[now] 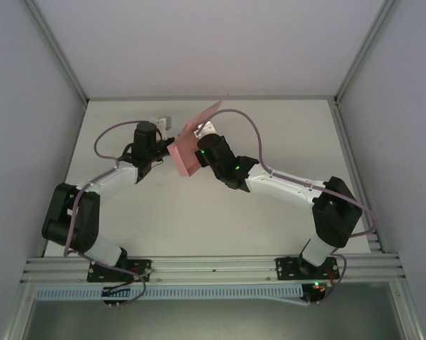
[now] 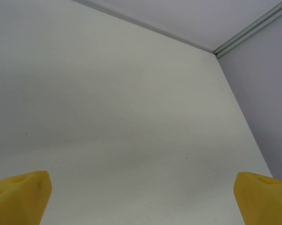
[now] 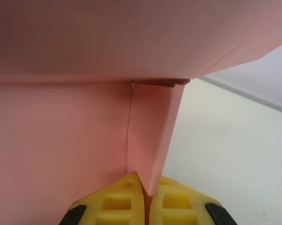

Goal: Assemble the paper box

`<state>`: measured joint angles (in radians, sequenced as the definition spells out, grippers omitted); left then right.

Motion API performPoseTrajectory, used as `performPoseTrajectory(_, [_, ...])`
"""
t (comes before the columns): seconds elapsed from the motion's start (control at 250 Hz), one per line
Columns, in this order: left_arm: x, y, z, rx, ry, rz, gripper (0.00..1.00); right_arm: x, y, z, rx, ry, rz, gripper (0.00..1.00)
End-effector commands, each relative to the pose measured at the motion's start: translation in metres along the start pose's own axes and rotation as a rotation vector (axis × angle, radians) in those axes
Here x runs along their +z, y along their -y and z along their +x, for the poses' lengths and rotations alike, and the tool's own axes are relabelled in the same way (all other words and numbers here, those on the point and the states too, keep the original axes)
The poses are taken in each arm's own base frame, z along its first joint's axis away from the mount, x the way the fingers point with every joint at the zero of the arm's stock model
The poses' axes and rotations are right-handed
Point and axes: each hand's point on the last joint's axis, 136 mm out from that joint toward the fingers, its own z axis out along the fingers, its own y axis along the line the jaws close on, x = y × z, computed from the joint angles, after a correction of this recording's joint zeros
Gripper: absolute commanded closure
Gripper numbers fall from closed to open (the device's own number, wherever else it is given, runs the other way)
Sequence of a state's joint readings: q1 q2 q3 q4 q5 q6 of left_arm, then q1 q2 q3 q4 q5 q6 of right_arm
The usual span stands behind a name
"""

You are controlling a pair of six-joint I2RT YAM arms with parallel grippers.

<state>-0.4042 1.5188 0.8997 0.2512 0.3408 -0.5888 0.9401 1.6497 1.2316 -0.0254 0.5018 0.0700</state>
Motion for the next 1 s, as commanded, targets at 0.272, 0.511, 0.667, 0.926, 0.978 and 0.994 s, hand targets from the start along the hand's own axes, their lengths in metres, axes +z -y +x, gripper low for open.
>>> performPoseTrajectory(0.272, [-0.042, -0.031, 0.007, -0.019, -0.048, -0.217, 0.00, -0.041, 0.038, 0.017, 0.042, -0.032, 0.017, 1.00])
performPoseTrajectory(0.511, [-0.086, -0.115, 0.015, -0.055, -0.048, -0.621, 0.00, -0.035, 0.077, 0.076, 0.149, -0.225, 0.094, 1.00])
performPoseTrajectory(0.667, [-0.102, -0.124, 0.010, -0.039, -0.029, -0.708, 0.00, -0.013, 0.071, 0.139, 0.233, -0.404, 0.145, 1.00])
performPoseTrajectory(0.926, [-0.104, -0.112, 0.007, -0.012, -0.008, -0.646, 0.00, 0.009, 0.062, 0.193, 0.417, -0.537, 0.252, 1.00])
performPoseTrajectory(0.978, [-0.105, -0.109, 0.006, -0.007, 0.001, -0.630, 0.00, 0.009, 0.060, 0.198, 0.447, -0.547, 0.257, 1.00])
performPoseTrajectory(0.994, [-0.105, -0.108, 0.006, -0.003, 0.005, -0.623, 0.00, 0.009, 0.059, 0.199, 0.454, -0.550, 0.258, 1.00])
